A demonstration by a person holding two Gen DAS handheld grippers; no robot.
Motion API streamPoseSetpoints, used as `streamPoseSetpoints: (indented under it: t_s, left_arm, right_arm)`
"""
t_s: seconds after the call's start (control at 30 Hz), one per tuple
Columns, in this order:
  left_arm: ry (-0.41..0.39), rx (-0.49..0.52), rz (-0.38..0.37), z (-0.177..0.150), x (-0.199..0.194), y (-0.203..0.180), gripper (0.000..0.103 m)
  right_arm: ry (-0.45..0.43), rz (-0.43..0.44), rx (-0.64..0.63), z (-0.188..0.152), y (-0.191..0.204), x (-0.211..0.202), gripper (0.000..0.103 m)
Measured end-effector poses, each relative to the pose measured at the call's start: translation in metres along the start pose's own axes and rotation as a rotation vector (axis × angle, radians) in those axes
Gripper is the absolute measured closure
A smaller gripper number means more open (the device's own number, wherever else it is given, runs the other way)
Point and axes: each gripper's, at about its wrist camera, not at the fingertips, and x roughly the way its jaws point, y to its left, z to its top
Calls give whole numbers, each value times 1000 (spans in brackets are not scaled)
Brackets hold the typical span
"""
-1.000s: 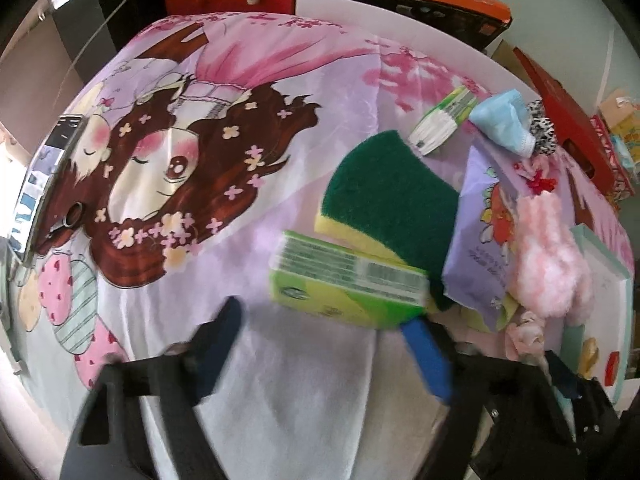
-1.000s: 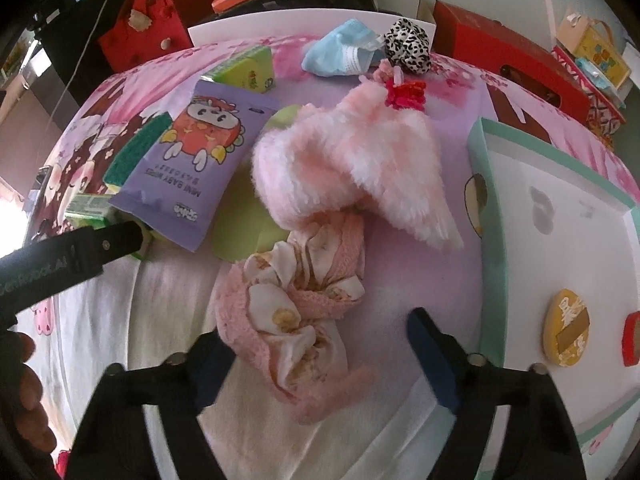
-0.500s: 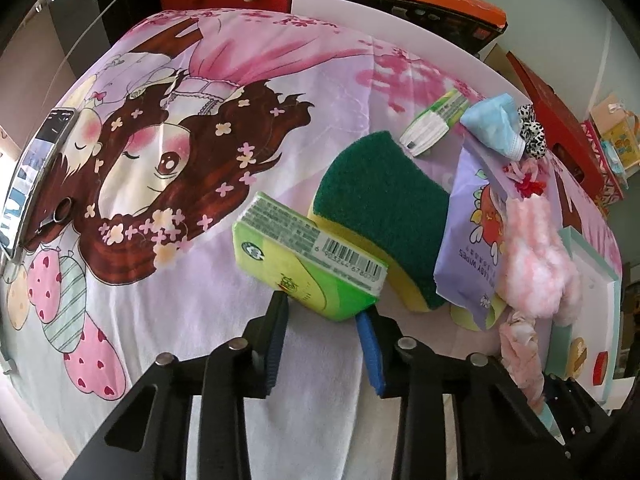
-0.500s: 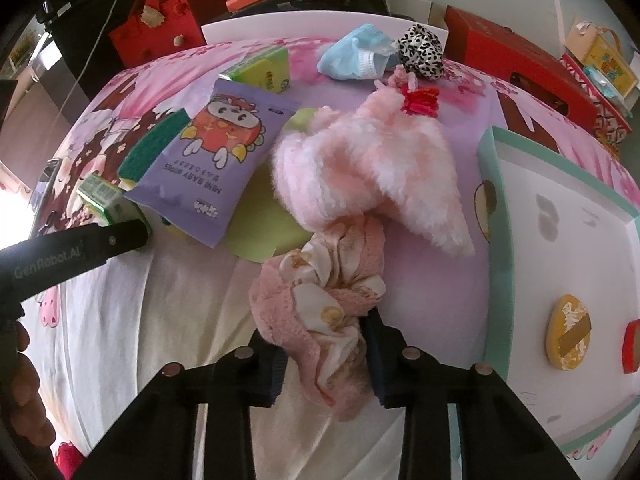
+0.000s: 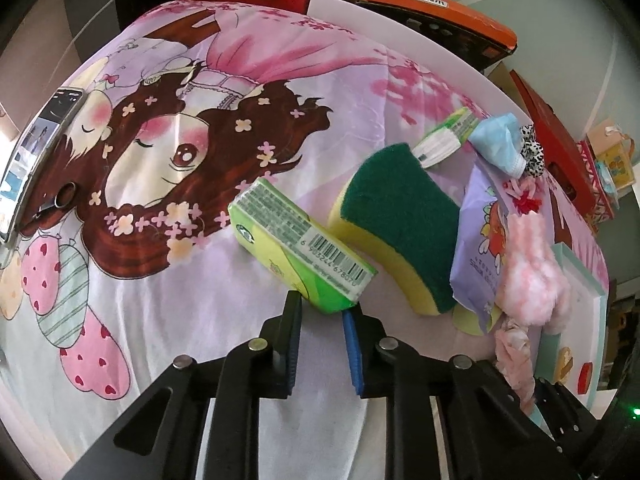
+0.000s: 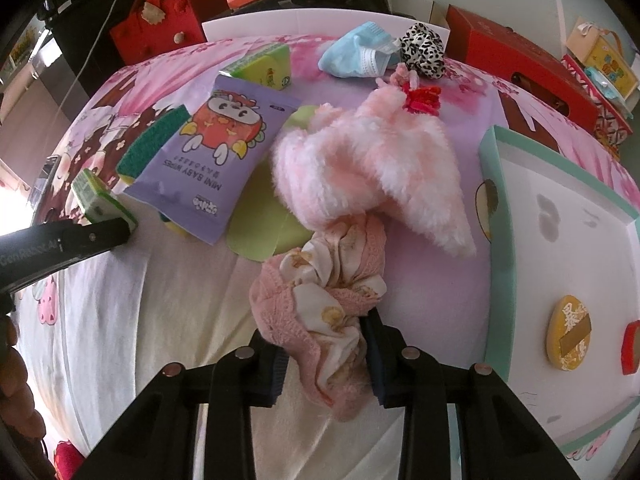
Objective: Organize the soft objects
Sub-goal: 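Grasp the pink floral cloth with the right gripper while the left gripper grasps the green tissue pack, then lift the pink floral cloth with the right gripper while the left gripper lifts the tissue pack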
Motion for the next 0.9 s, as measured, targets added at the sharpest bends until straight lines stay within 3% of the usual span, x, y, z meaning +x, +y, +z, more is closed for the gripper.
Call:
streamPoseSetpoints:
  t_s: [0.73, 0.83, 0.9]
  left_arm:
    - [30, -10, 36, -3, -1, 8, 82]
    - [42, -8, 29, -5, -2, 8, 68]
    - [44, -8, 16, -7, -4, 6, 53]
  right_arm:
    - [8, -6, -13, -1, 1, 2, 68]
    - [7, -6, -13, -1, 1, 2, 68]
    - [7, -6, -13, -1, 1, 2, 68]
